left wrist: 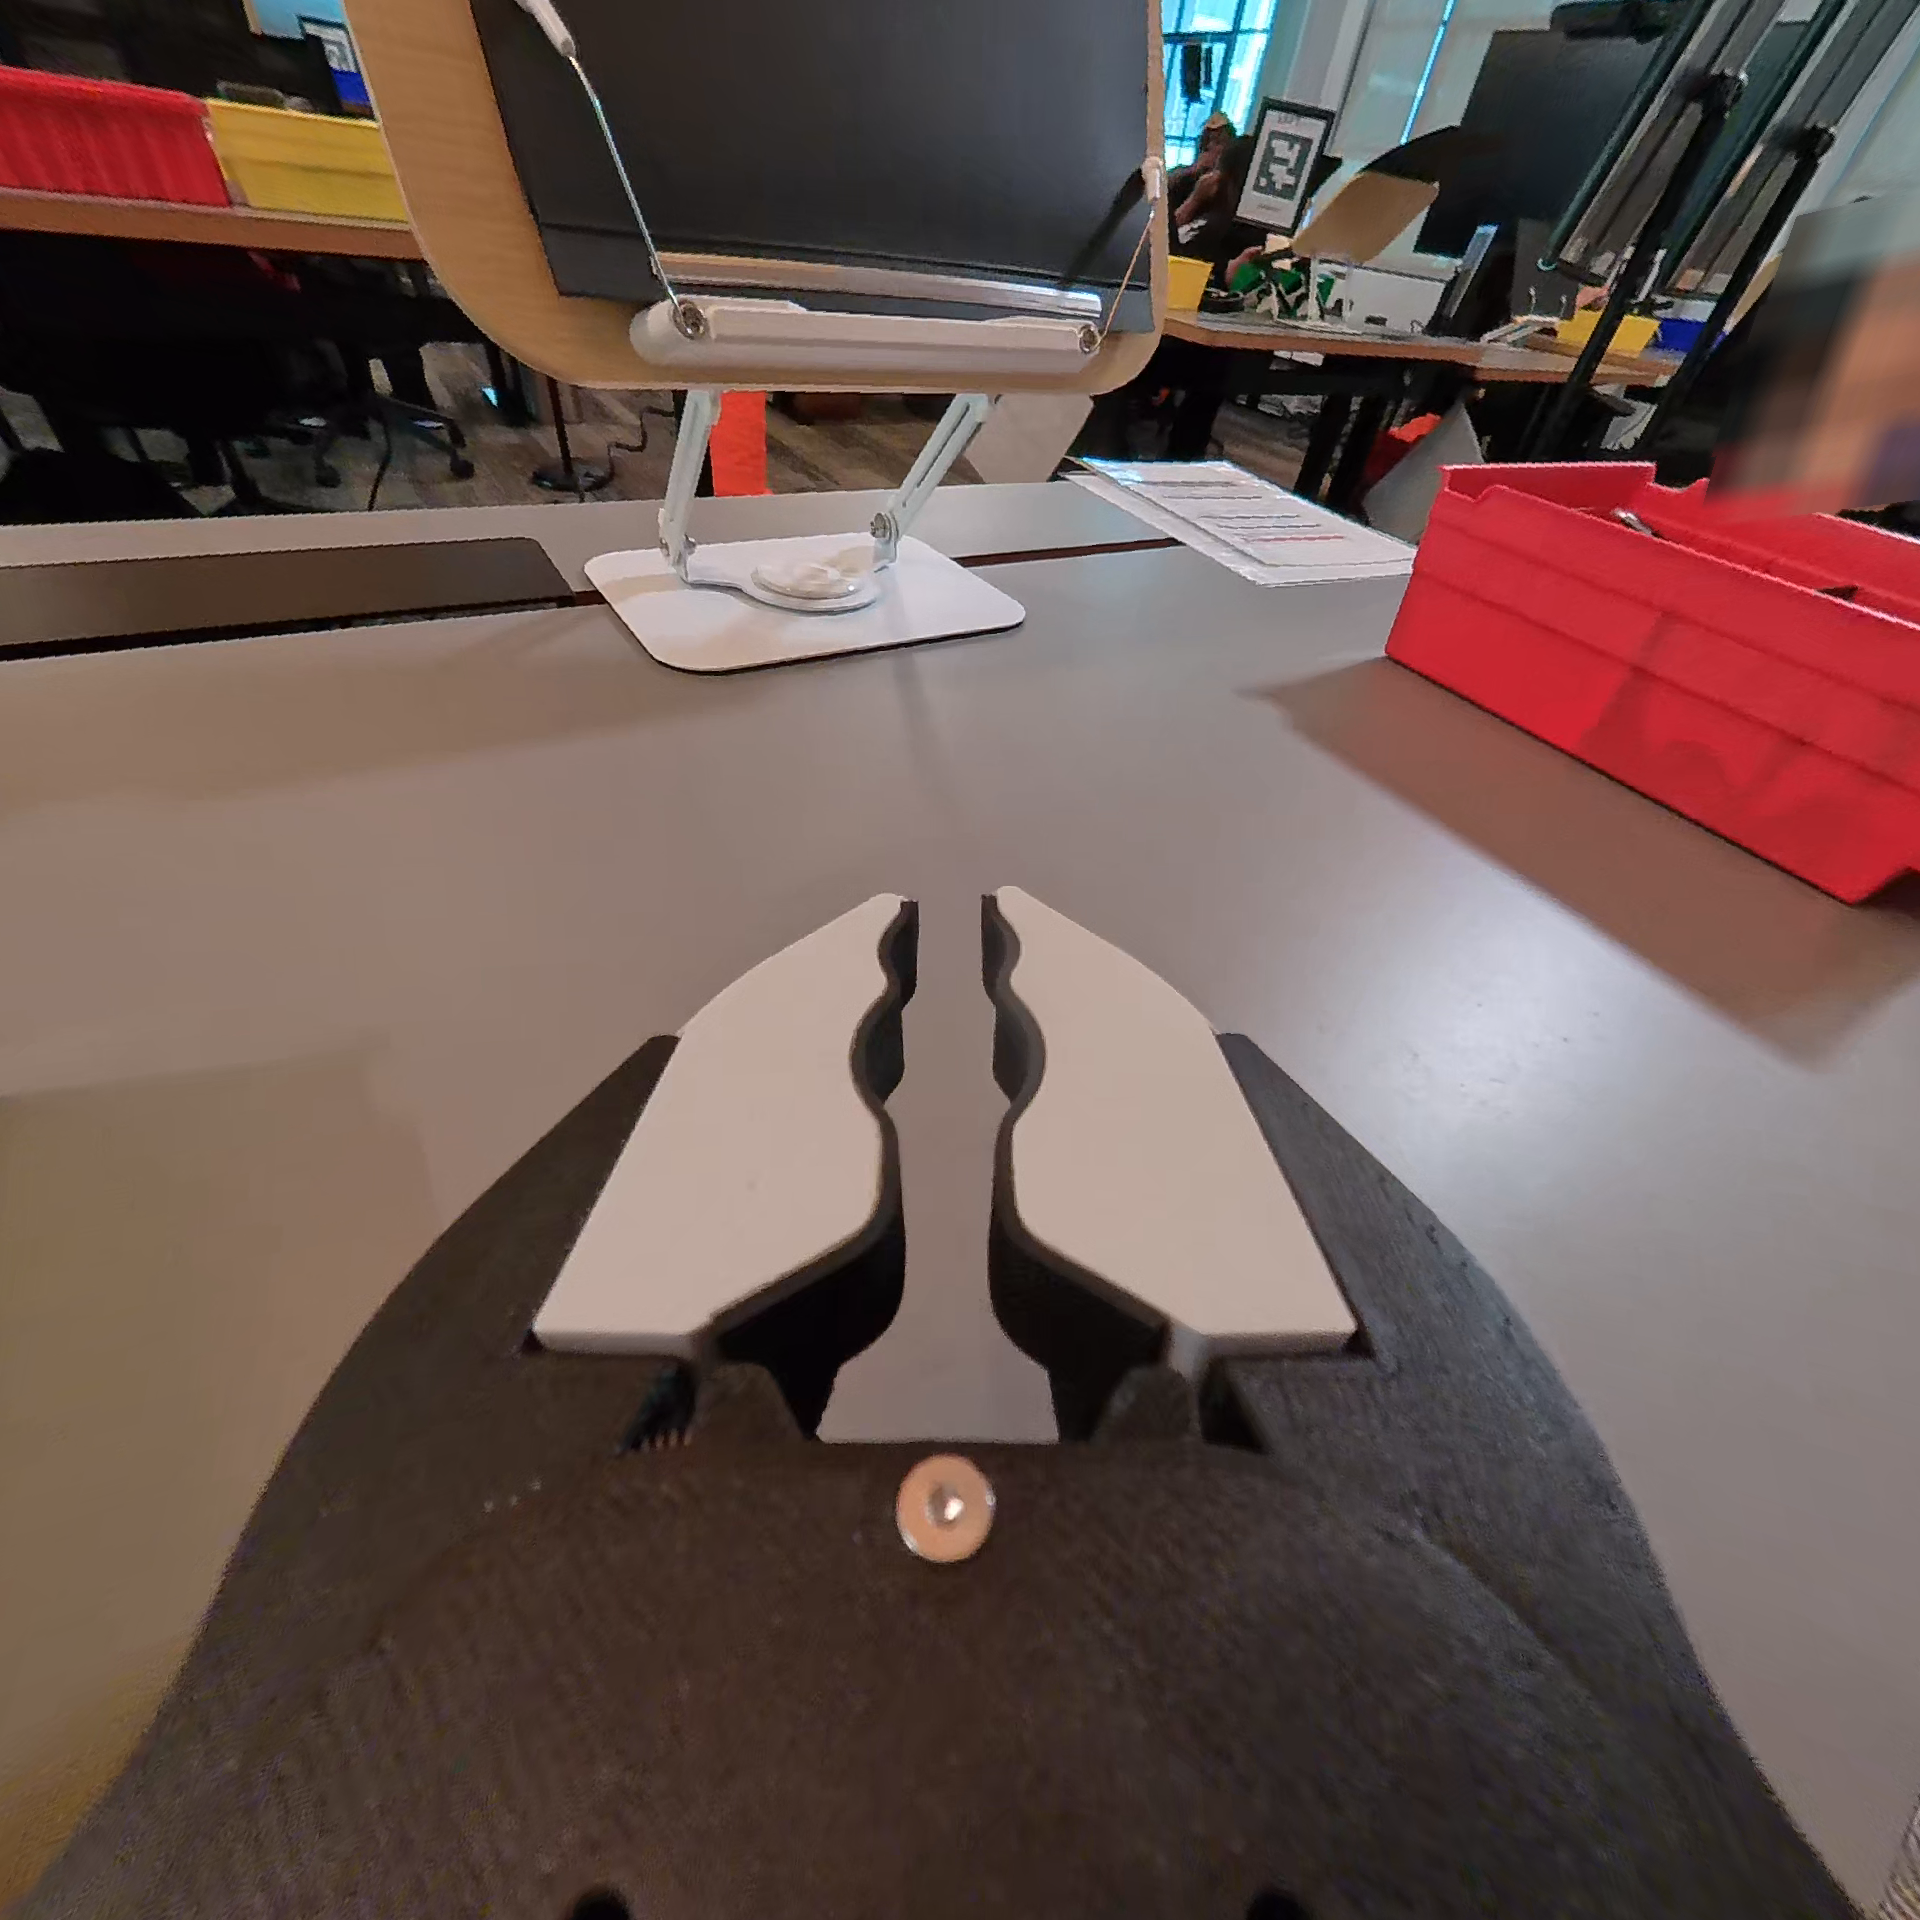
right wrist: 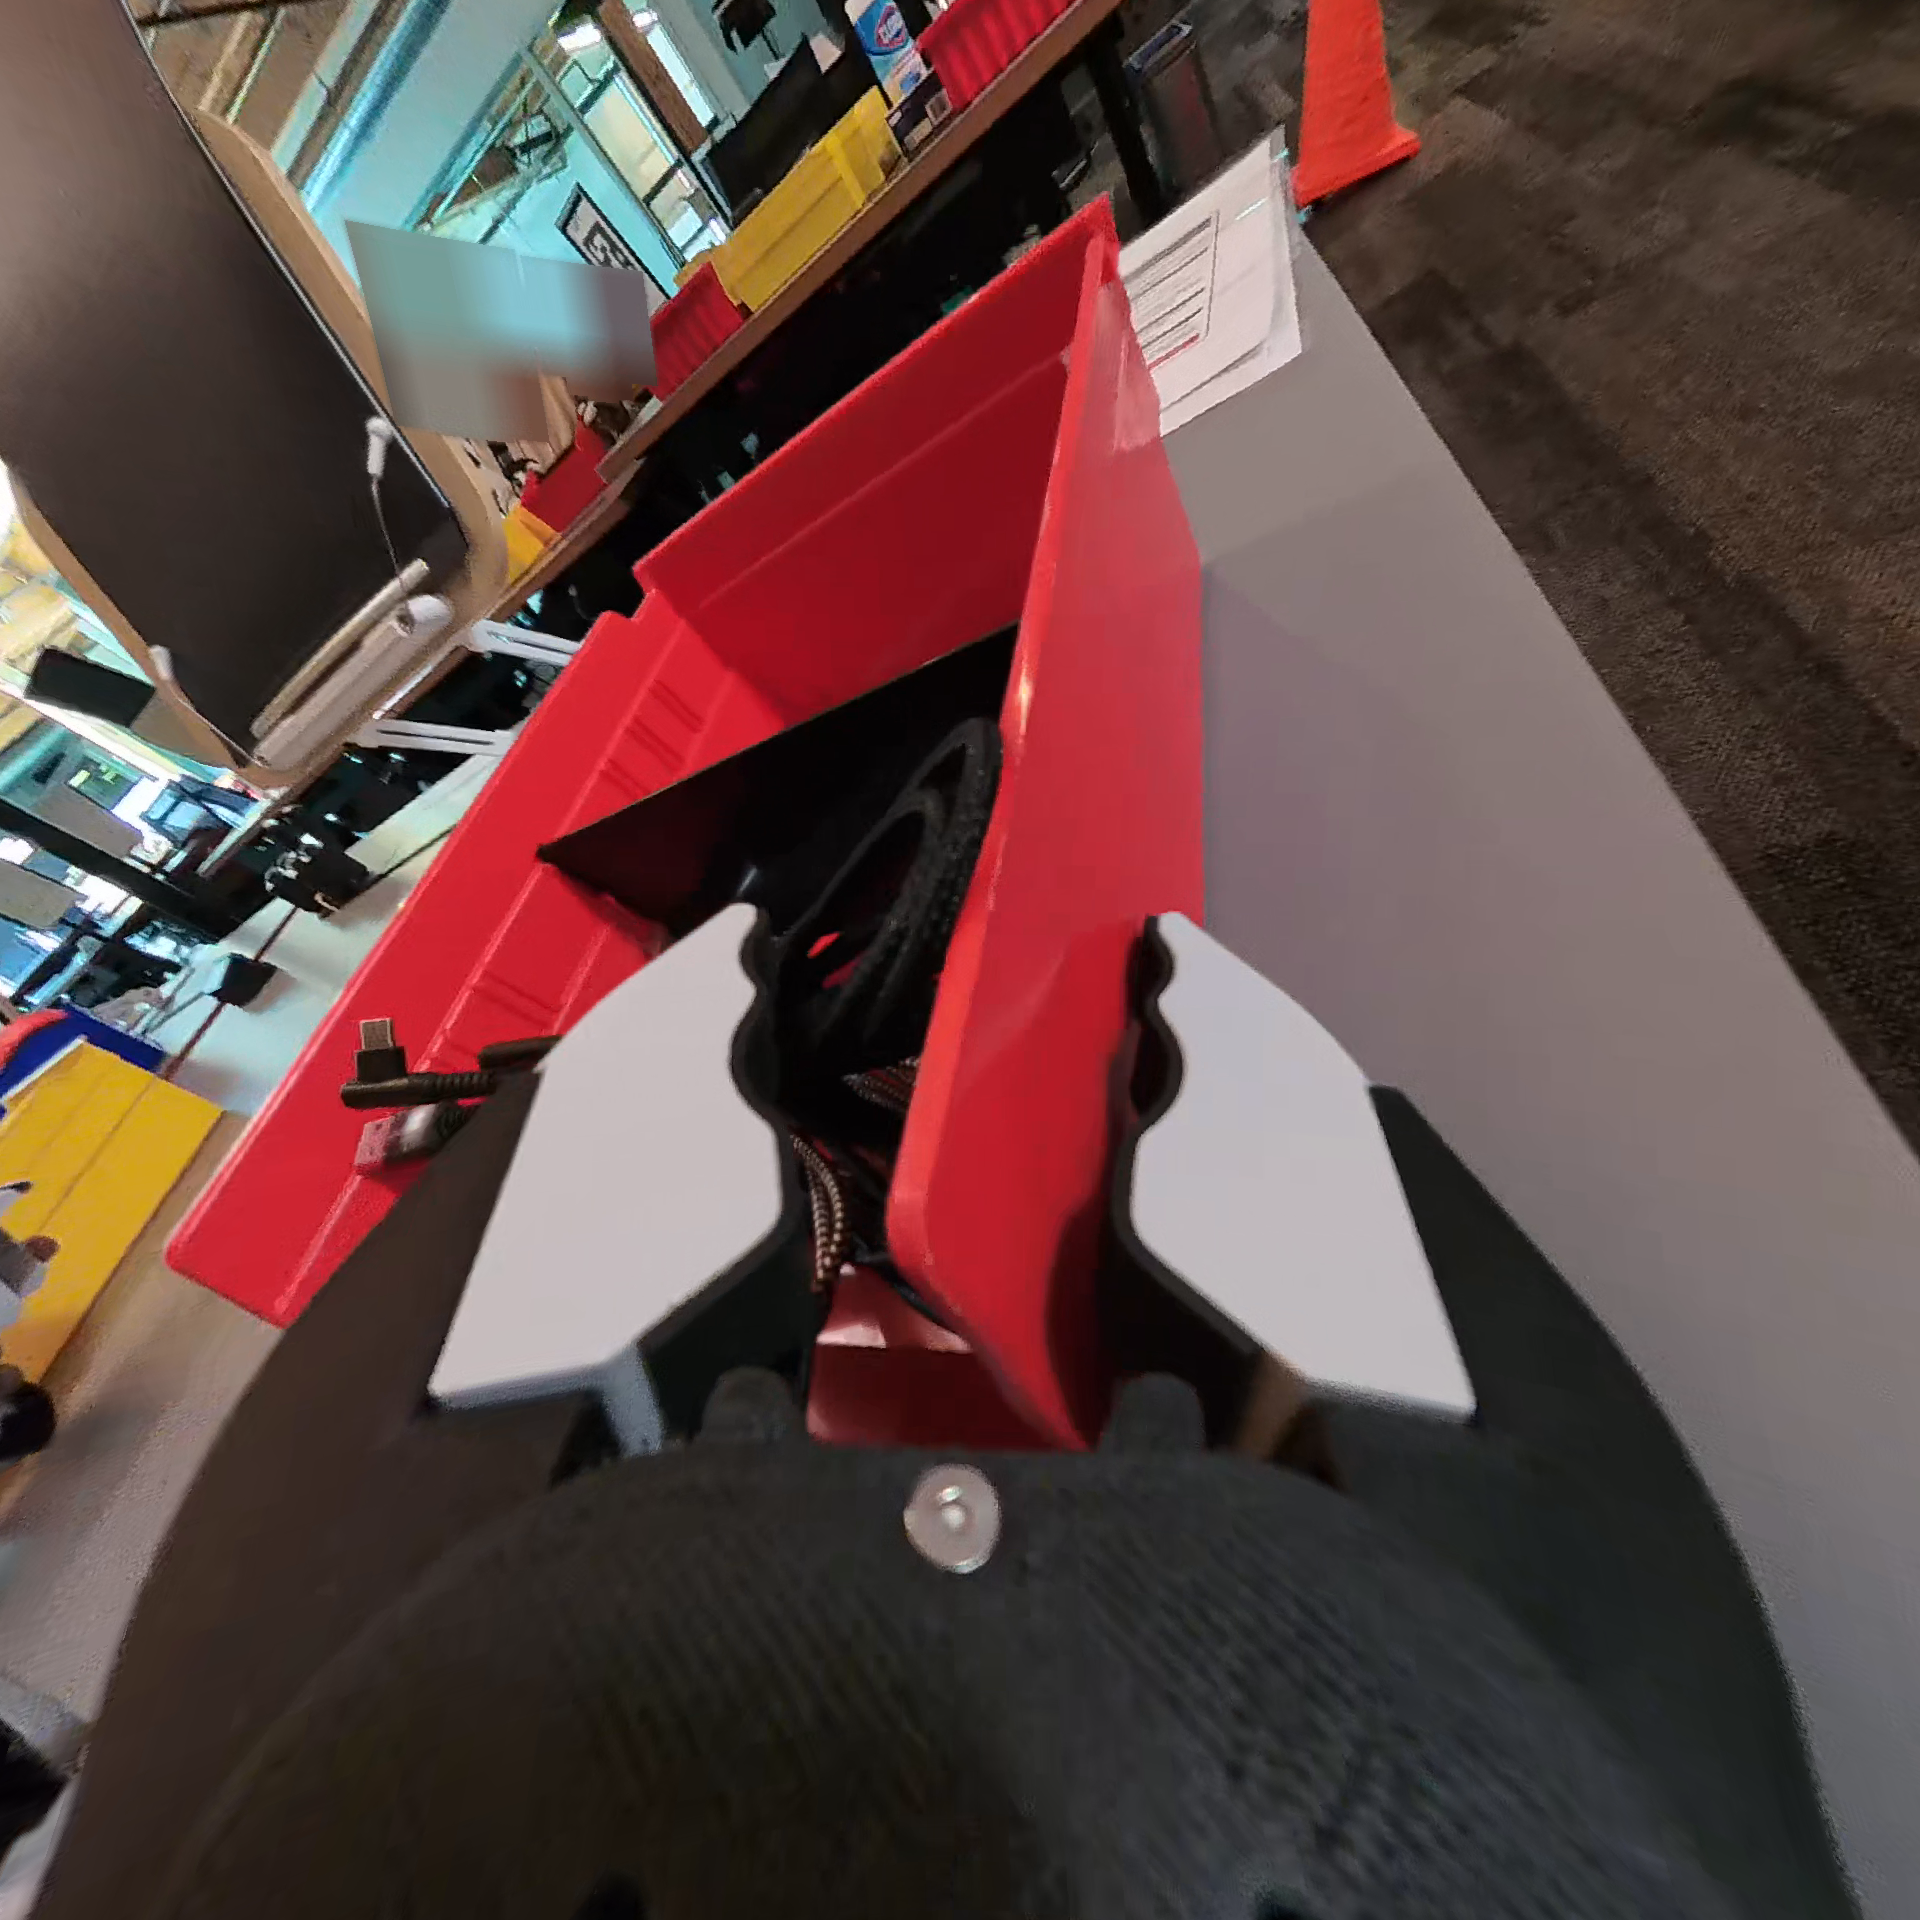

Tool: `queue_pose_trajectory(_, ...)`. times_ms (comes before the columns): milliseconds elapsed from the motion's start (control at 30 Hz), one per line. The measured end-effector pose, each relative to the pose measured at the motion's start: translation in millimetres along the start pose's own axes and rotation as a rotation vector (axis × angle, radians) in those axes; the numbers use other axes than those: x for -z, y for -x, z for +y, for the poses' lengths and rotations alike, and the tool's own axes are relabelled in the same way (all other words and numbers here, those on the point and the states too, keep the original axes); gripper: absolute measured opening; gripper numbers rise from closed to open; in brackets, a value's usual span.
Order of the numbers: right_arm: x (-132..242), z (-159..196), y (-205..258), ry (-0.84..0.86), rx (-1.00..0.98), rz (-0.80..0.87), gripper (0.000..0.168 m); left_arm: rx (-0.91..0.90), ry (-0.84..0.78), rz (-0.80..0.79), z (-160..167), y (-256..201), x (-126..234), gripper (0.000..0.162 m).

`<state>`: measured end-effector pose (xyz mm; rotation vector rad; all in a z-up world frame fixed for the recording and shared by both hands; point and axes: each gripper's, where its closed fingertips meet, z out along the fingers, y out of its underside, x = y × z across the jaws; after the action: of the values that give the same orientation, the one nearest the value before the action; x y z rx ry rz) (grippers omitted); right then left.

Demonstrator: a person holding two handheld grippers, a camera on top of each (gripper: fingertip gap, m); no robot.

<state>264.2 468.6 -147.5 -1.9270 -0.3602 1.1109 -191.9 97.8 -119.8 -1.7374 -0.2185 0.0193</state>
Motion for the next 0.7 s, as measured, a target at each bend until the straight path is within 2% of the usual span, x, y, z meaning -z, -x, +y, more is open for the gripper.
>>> queue_pose_trajectory(167,0,1,-2,0.002,0.014,0.033,0.058,0.034,0.003,0.017,1,1,-1,0.012)
queue_pose_trajectory(300,4,1,-7,-0.022,-0.066,0.051,0.044,0.026,-0.004,0.014,-1,2,0,0.012)
queue_pose_trajectory(467,8,-1,-10,-0.036,-0.081,0.088,0.04,0.0,-0.052,0.004,-12,0,5,0.013)
queue_pose_trajectory(567,10,-2,-10,-0.05,-0.096,0.099,0.039,-0.09,-0.112,-0.031,-33,-5,17,0.016)
queue_pose_trajectory(700,12,-4,-9,-0.063,-0.121,0.099,0.039,-0.257,-0.141,-0.135,-84,-1,48,0.033)
